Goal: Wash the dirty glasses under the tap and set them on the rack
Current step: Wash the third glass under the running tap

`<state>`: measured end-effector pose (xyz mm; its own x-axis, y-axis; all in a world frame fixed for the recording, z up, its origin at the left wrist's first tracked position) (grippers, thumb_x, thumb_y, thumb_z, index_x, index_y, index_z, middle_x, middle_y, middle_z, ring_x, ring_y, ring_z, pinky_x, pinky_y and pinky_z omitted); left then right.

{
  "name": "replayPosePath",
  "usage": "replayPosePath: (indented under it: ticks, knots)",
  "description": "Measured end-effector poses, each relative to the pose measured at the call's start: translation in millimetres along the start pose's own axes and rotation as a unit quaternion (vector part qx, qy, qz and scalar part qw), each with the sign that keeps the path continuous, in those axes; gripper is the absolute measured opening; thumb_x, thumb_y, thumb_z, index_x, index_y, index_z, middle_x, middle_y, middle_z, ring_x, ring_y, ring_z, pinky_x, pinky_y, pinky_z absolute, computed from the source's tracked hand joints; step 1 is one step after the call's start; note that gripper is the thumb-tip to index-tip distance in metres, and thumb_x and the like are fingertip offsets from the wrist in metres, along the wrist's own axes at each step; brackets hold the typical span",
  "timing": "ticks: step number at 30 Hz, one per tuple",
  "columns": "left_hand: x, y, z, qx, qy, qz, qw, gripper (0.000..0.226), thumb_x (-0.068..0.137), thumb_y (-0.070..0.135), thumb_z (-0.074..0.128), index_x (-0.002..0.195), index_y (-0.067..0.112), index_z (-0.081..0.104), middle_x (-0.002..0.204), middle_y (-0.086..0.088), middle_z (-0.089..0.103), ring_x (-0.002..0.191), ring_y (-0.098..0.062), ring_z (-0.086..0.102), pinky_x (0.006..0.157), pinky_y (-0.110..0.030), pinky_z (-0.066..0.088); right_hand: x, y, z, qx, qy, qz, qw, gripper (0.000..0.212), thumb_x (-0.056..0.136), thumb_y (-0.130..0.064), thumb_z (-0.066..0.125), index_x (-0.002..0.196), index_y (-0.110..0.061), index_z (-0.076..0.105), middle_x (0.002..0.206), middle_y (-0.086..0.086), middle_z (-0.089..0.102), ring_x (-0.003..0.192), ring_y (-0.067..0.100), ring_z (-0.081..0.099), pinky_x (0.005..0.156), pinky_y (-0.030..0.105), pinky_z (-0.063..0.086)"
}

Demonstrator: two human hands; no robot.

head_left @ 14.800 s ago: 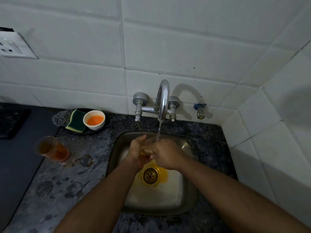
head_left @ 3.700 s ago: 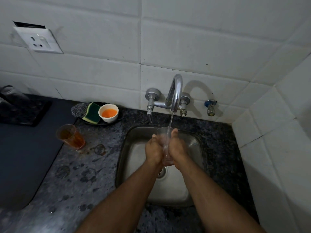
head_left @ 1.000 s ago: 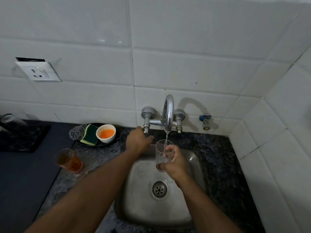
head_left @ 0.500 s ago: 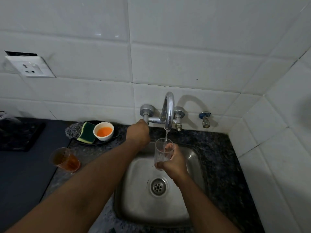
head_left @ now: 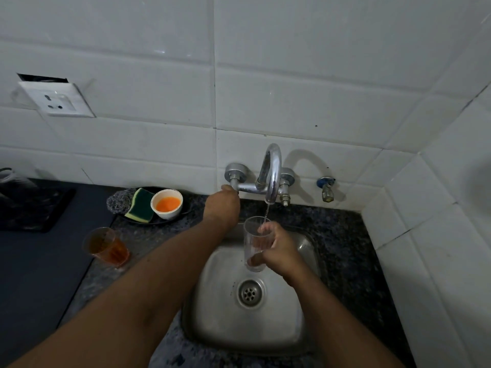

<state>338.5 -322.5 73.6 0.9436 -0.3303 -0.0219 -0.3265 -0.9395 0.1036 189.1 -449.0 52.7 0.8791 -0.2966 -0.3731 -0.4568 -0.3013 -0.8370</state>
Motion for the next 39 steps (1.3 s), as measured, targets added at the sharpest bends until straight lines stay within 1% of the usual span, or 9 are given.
replayPosePath:
  ticks: [3, 5, 9, 12, 17, 21, 24, 30, 39]
  knots:
    - [-2, -2, 6, 0.015, -0.012, -0.003, 1.000, 0.045, 0.106, 0.013, 0.047, 0.144, -0.010, 0.038, 0.112, -0.020, 0.073, 0.093, -0.035, 0.074, 0.073, -0.042, 0.055, -1, 4, -10, -0.027, 0.047, 0.027, 0.998, 0.065, 0.056, -0.002, 0.093, 0.104, -0.026, 0.058, 0.102, -0.001, 0.069, 0.095, 0.022, 0.067, 0.081, 0.043, 0.061]
    - [-4, 0, 6, 0.028, -0.017, -0.006, 0.999, 0.061, 0.104, 0.007, 0.046, 0.154, -0.016, 0.021, 0.118, -0.023, 0.071, 0.100, -0.036, 0.073, 0.079, -0.044, 0.056, -4, 3, -8, -0.067, 0.020, 0.034, 0.997, 0.062, 0.054, -0.008, 0.094, 0.102, -0.027, 0.061, 0.101, -0.002, 0.070, 0.094, 0.020, 0.067, 0.077, 0.040, 0.061]
    - [-5, 3, 4, 0.032, -0.032, 0.011, 0.999, 0.075, 0.101, 0.004, 0.050, 0.157, -0.019, 0.005, 0.122, -0.025, 0.070, 0.105, -0.036, 0.072, 0.083, -0.043, 0.056, -12, 3, -11, -0.188, -0.018, 0.041, 0.981, 0.057, 0.052, -0.029, 0.095, 0.102, -0.030, 0.067, 0.099, -0.008, 0.071, 0.088, 0.012, 0.067, 0.070, 0.031, 0.058]
    - [-4, 4, 5, 0.008, -0.047, 0.006, 0.999, 0.084, 0.099, 0.005, 0.056, 0.156, -0.019, -0.001, 0.122, -0.026, 0.069, 0.104, -0.036, 0.071, 0.085, -0.045, 0.056, -19, -1, -19, -0.241, -0.024, 0.057, 0.969, 0.042, 0.059, -0.032, 0.091, 0.098, -0.027, 0.074, 0.090, -0.006, 0.074, 0.078, 0.012, 0.071, 0.067, 0.030, 0.061]
    - [-4, 4, 4, -0.016, -0.063, 0.007, 0.998, 0.091, 0.098, 0.005, 0.060, 0.157, -0.017, -0.005, 0.121, -0.026, 0.069, 0.104, -0.037, 0.071, 0.087, -0.046, 0.056, -24, -16, -29, -0.305, -0.021, 0.069, 0.950, 0.040, 0.062, -0.035, 0.088, 0.098, -0.025, 0.073, 0.085, -0.002, 0.071, 0.072, 0.018, 0.072, 0.050, 0.030, 0.061]
    - [-6, 4, 5, -0.021, -0.061, 0.005, 0.998, 0.089, 0.098, 0.002, 0.059, 0.158, -0.016, -0.005, 0.118, -0.026, 0.070, 0.102, -0.036, 0.072, 0.085, -0.046, 0.057, -23, -31, -30, -0.359, 0.009, 0.028, 0.933, 0.050, 0.053, -0.045, 0.087, 0.098, -0.025, 0.073, 0.086, -0.004, 0.072, 0.074, 0.017, 0.071, 0.065, 0.039, 0.066]
    - [-7, 4, 6, -0.024, -0.060, 0.002, 0.998, 0.088, 0.099, 0.001, 0.058, 0.159, -0.014, -0.005, 0.115, -0.025, 0.071, 0.098, -0.035, 0.072, 0.082, -0.045, 0.057, -24, -41, -29, -0.380, 0.038, -0.008, 0.924, 0.059, 0.058, -0.042, 0.091, 0.106, -0.024, 0.062, 0.099, -0.002, 0.068, 0.086, 0.019, 0.065, 0.073, 0.034, 0.059]
    - [-11, 6, 2, -0.015, -0.062, 0.002, 0.998, 0.090, 0.098, -0.002, 0.058, 0.158, -0.014, -0.007, 0.112, -0.025, 0.072, 0.095, -0.035, 0.072, 0.082, -0.045, 0.058, -30, -53, -25, -0.357, 0.072, -0.050, 0.930, 0.054, 0.059, -0.036, 0.092, 0.094, -0.027, 0.052, 0.090, -0.004, 0.065, 0.077, 0.015, 0.061, 0.052, 0.026, 0.038]
    - [-14, 7, -1, -0.002, -0.055, 0.016, 0.998, 0.087, 0.099, -0.002, 0.057, 0.158, -0.016, -0.005, 0.113, -0.024, 0.072, 0.094, -0.033, 0.073, 0.080, -0.043, 0.058, -32, -58, -23, -0.311, 0.090, -0.086, 0.942, 0.042, 0.059, -0.032, 0.087, 0.095, -0.028, 0.066, 0.087, -0.008, 0.069, 0.078, 0.012, 0.066, 0.066, 0.030, 0.059]
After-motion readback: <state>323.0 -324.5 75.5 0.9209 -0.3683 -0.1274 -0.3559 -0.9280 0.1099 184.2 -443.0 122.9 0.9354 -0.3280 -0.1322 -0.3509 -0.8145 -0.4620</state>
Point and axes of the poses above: each hand's wrist, its own x-axis towards the middle knuckle, its own z-axis out of the palm, y = z × x, the point moved 7 cm from there along x, towards the middle knuckle
